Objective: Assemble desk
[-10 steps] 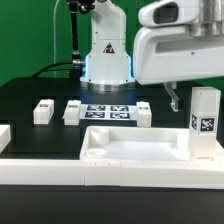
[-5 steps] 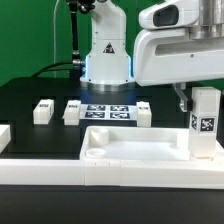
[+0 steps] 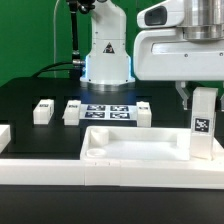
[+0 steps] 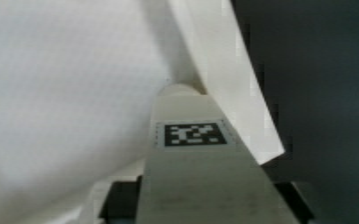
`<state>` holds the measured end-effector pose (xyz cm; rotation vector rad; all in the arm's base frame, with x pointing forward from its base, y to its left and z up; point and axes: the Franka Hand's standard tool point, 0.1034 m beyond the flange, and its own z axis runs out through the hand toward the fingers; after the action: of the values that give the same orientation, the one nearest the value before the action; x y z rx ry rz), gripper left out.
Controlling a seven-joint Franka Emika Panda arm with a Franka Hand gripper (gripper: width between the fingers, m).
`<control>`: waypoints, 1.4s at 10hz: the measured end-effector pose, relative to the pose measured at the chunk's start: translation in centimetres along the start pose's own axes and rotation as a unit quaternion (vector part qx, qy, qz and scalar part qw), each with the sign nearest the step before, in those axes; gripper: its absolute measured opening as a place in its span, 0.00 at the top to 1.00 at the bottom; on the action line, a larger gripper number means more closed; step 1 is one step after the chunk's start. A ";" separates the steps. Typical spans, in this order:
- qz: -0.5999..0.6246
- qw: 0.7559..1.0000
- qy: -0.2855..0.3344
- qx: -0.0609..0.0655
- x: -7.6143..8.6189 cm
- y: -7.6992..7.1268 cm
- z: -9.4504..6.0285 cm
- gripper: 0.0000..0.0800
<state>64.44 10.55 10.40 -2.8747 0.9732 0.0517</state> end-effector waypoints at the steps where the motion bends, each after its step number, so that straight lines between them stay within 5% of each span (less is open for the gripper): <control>1: 0.103 0.995 0.002 0.002 0.0 -0.1 0.0 0.64; 5: 0.363 0.931 -0.016 0.023 0.6 0.1 -0.2 0.64; 7: 0.418 0.908 -0.019 0.024 0.4 0.0 0.0 0.64; 9: 0.408 0.912 -0.018 0.024 0.4 0.0 0.0 0.64; 10: 0.340 0.940 -0.012 0.022 0.4 0.1 0.0 0.32; 12: 0.112 0.993 -0.014 0.017 0.2 0.2 -0.1 0.23; 14: 0.083 0.996 -0.013 0.018 0.3 0.2 0.0 0.20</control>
Offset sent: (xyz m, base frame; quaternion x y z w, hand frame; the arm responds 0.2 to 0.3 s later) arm 0.0159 -0.0055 0.0093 0.0488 -0.0058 0.2824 0.9580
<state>64.50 10.20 10.41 -2.7473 1.1927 0.0837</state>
